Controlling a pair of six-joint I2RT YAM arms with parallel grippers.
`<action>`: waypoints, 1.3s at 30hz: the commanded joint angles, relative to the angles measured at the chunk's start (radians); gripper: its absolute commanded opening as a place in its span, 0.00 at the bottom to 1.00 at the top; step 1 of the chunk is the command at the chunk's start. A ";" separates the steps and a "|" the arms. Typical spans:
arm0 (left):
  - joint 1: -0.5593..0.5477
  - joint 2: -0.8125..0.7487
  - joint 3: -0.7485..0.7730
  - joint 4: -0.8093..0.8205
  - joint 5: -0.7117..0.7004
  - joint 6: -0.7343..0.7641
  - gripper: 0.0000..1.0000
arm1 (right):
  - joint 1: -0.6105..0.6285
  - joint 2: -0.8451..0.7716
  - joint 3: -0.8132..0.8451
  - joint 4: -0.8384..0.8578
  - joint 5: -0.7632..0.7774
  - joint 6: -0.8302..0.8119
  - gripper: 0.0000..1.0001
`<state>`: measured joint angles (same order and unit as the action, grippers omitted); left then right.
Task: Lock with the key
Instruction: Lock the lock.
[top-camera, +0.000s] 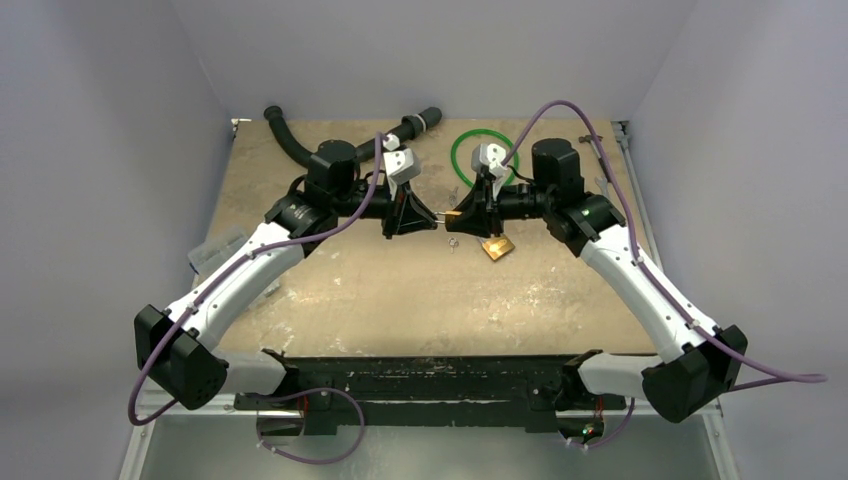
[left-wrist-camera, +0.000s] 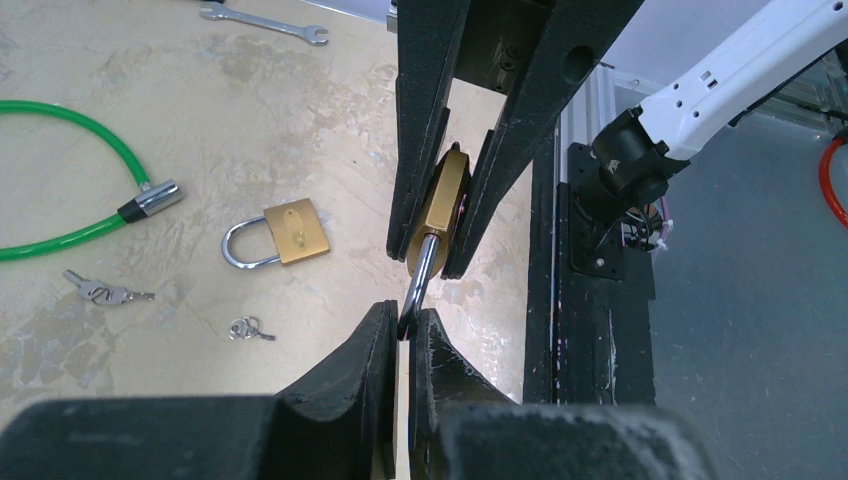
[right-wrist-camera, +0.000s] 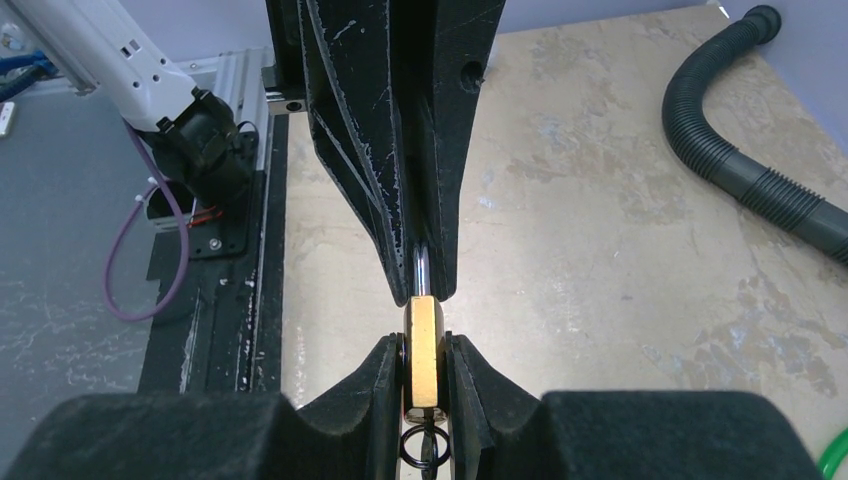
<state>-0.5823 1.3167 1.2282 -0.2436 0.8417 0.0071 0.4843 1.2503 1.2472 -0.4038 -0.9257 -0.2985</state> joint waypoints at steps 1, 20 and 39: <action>-0.105 0.026 0.007 0.280 0.080 -0.064 0.00 | 0.111 0.027 0.036 0.171 -0.111 0.038 0.00; -0.042 -0.023 0.016 0.103 0.107 0.066 0.00 | 0.084 -0.014 -0.003 0.116 -0.100 -0.007 0.00; 0.054 -0.064 0.146 -0.178 0.059 0.267 0.37 | 0.003 0.013 0.008 0.006 -0.073 -0.088 0.00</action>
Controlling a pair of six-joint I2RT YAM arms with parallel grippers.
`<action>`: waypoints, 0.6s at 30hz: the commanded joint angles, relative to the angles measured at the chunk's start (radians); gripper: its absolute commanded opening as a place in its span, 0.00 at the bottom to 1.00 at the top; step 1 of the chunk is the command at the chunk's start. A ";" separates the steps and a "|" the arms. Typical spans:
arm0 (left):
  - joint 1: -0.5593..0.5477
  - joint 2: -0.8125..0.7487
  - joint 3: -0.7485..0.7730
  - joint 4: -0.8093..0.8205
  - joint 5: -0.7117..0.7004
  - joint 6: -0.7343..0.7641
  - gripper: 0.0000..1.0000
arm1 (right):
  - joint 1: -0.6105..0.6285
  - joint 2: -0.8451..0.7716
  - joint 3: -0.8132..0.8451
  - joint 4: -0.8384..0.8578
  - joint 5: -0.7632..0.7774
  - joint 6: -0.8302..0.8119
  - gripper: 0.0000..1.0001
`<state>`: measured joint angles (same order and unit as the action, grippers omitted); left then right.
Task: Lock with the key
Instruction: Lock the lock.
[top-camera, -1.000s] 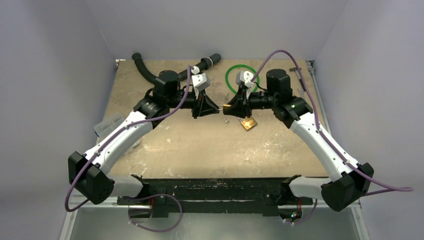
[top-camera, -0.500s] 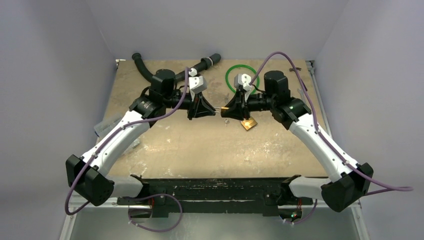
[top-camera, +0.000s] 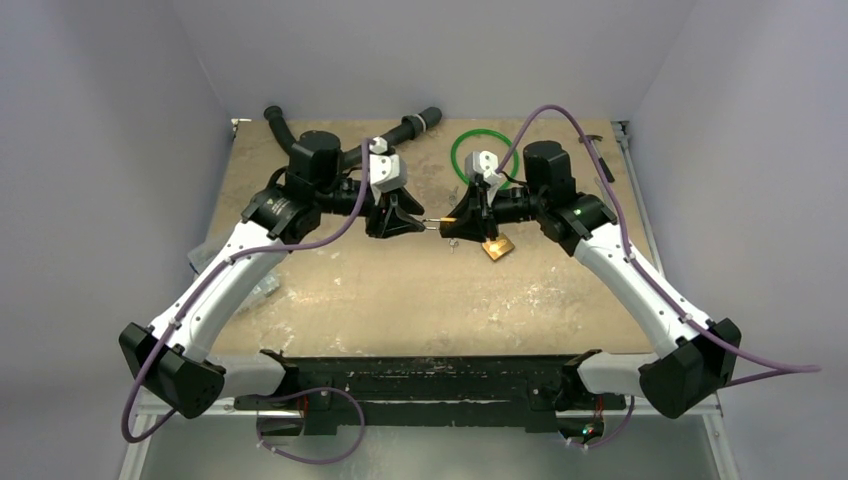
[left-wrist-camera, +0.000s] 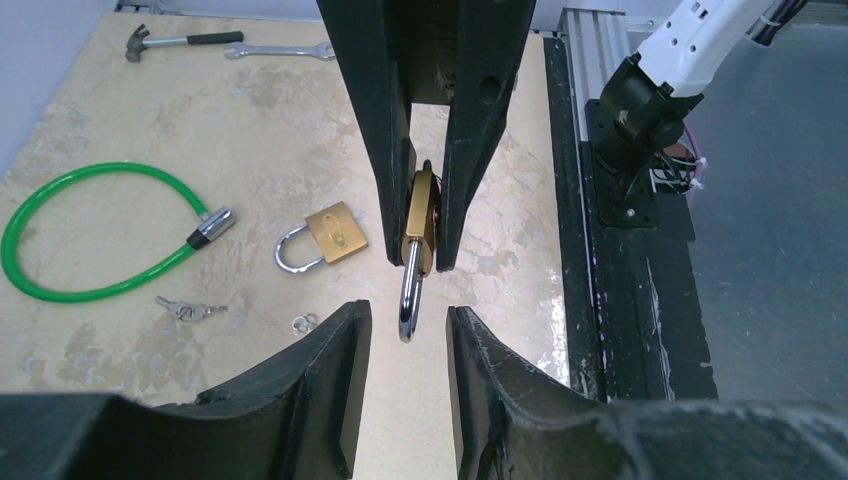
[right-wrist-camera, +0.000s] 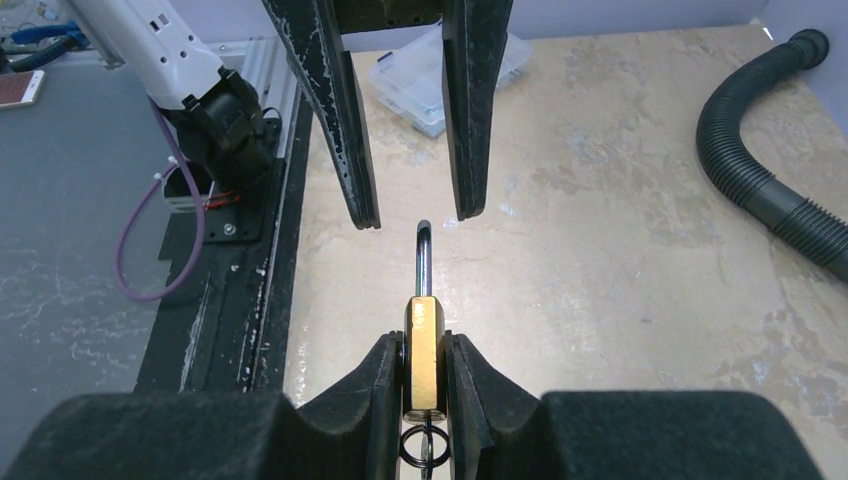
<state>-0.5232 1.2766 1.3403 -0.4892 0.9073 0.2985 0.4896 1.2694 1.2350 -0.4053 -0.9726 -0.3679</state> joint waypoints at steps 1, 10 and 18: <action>-0.013 -0.022 0.029 0.076 -0.015 -0.032 0.38 | -0.002 -0.005 0.022 0.005 -0.017 -0.019 0.00; -0.086 0.005 0.013 0.099 -0.103 -0.022 0.38 | -0.002 -0.013 0.023 0.018 -0.003 0.006 0.00; -0.086 0.007 0.016 0.078 -0.117 -0.019 0.00 | -0.002 -0.015 0.031 0.014 -0.033 0.017 0.00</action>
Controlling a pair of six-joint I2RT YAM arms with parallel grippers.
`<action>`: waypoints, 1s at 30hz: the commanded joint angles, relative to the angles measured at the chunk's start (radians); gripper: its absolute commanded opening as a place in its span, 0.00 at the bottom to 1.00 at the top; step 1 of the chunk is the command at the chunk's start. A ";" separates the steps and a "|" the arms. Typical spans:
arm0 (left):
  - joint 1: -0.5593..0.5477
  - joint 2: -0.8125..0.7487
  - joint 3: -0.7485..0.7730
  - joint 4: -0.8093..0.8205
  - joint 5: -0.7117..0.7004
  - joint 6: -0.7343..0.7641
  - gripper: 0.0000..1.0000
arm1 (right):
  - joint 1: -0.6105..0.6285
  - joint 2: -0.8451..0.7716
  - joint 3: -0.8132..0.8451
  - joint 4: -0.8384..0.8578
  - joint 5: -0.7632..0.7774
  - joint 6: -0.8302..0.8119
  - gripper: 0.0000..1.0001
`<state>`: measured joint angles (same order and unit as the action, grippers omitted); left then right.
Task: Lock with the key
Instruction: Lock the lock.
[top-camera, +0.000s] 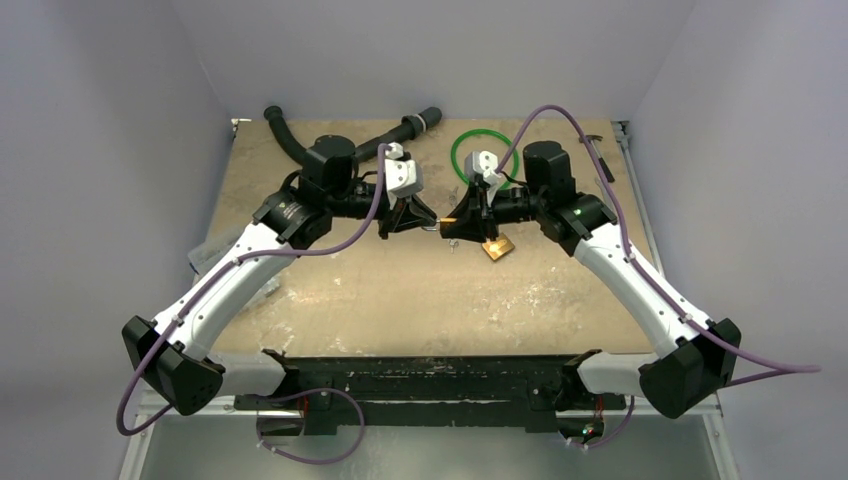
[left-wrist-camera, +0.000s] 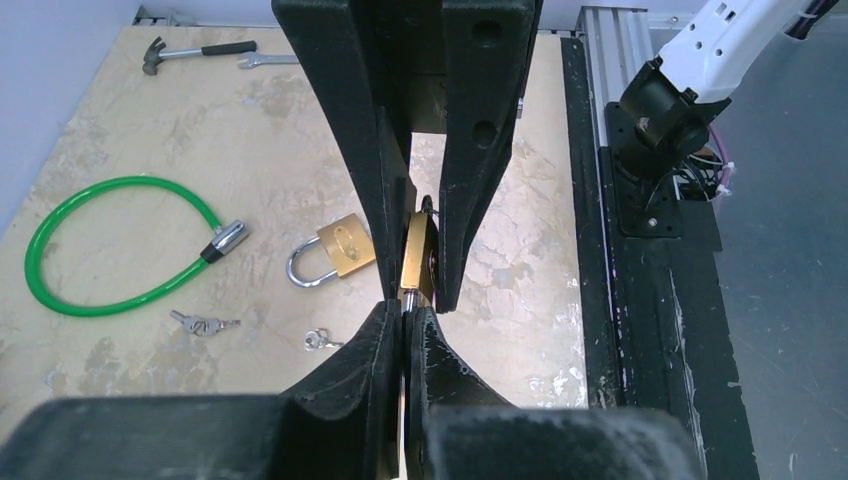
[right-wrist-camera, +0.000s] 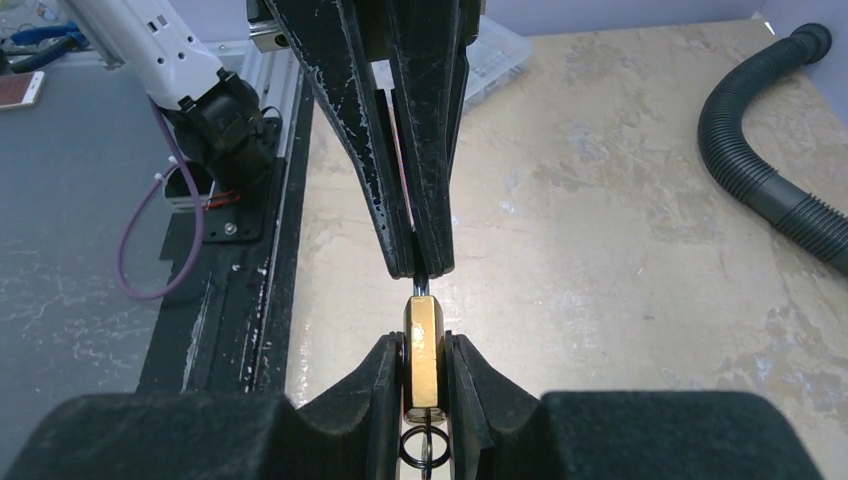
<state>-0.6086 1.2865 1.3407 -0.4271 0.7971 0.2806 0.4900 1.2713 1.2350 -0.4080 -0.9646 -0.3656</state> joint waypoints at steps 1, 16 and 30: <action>0.000 -0.006 0.014 0.020 -0.006 -0.008 0.00 | -0.003 -0.017 0.033 0.015 -0.043 0.014 0.00; 0.002 0.003 0.021 -0.004 -0.011 0.016 0.18 | -0.003 -0.018 0.038 0.016 -0.034 0.014 0.00; 0.000 0.024 0.018 -0.016 -0.008 0.029 0.08 | -0.002 -0.027 0.040 0.028 -0.040 0.023 0.00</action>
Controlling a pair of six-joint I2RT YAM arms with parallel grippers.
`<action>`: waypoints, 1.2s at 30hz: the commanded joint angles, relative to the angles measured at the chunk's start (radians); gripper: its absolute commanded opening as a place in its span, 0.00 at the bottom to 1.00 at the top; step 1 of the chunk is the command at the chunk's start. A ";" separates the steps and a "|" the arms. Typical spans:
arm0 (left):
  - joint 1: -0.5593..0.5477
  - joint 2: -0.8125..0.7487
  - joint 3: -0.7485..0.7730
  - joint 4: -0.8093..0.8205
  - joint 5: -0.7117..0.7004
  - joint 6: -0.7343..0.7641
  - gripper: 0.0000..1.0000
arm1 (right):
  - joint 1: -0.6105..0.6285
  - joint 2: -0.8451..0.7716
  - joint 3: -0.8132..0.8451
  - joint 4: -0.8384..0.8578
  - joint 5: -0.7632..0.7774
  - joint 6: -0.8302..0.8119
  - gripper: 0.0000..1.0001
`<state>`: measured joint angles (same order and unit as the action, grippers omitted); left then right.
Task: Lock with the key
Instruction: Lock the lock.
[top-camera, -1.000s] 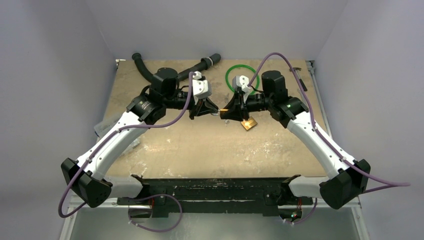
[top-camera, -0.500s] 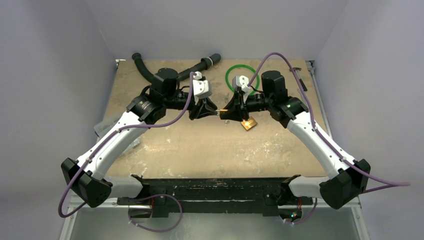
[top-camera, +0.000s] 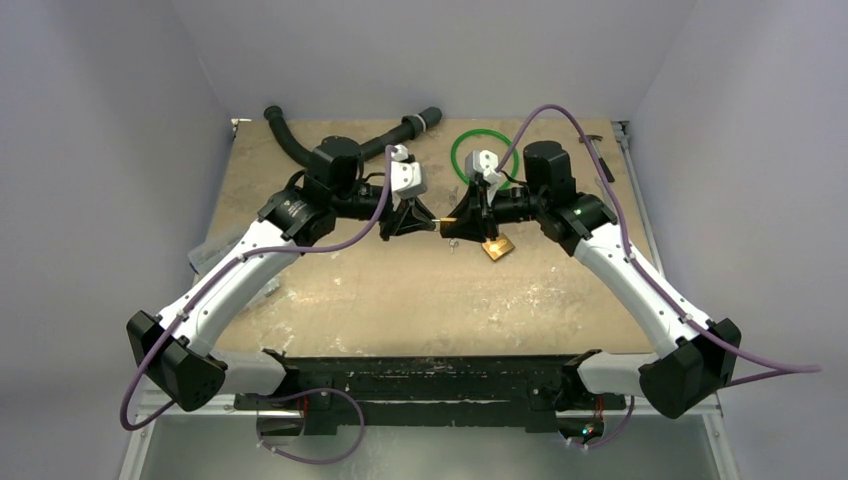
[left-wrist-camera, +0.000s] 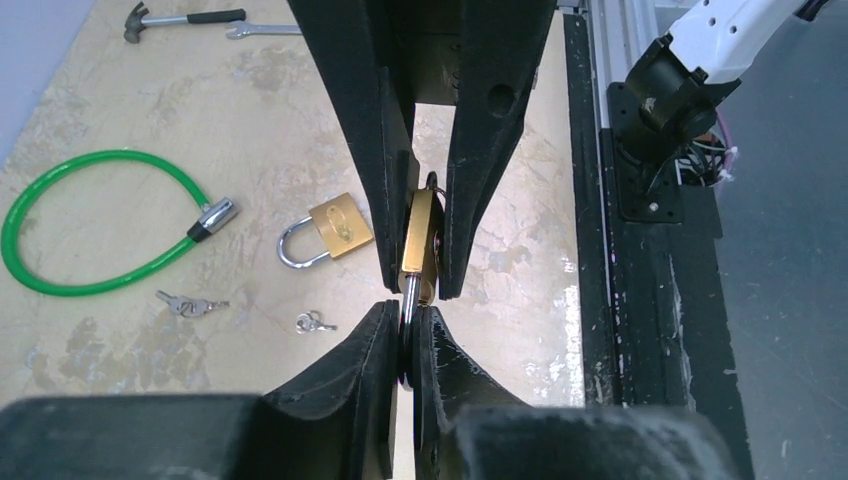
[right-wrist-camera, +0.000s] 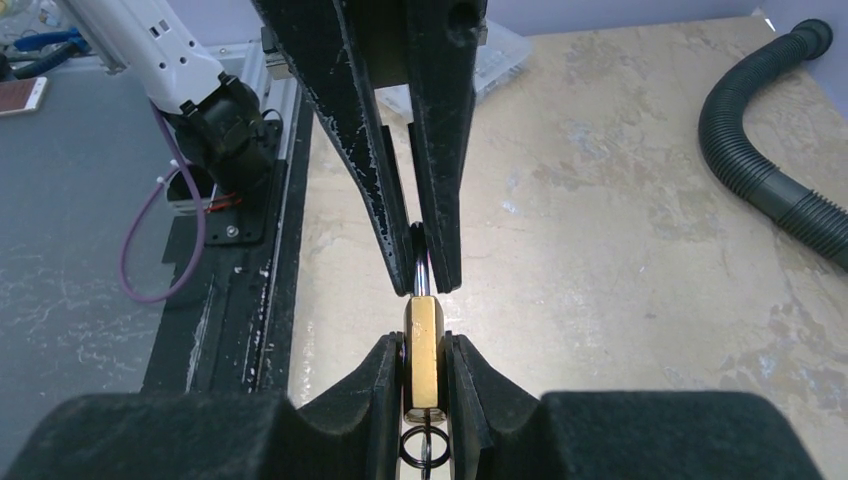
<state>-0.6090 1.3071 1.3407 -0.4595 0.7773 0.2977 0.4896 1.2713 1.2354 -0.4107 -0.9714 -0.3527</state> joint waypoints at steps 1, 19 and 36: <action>0.000 0.004 0.017 0.021 0.014 0.011 0.01 | -0.002 -0.028 0.039 0.032 -0.033 0.009 0.00; 0.107 -0.050 -0.008 0.218 0.244 -0.181 0.00 | -0.033 -0.035 0.037 -0.012 -0.113 -0.017 0.58; 0.024 -0.016 0.022 0.186 0.167 -0.133 0.00 | -0.019 -0.035 0.043 0.003 -0.105 0.017 0.34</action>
<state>-0.5816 1.2930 1.3079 -0.3088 0.9558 0.1421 0.4648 1.2552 1.2472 -0.4248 -1.0657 -0.3370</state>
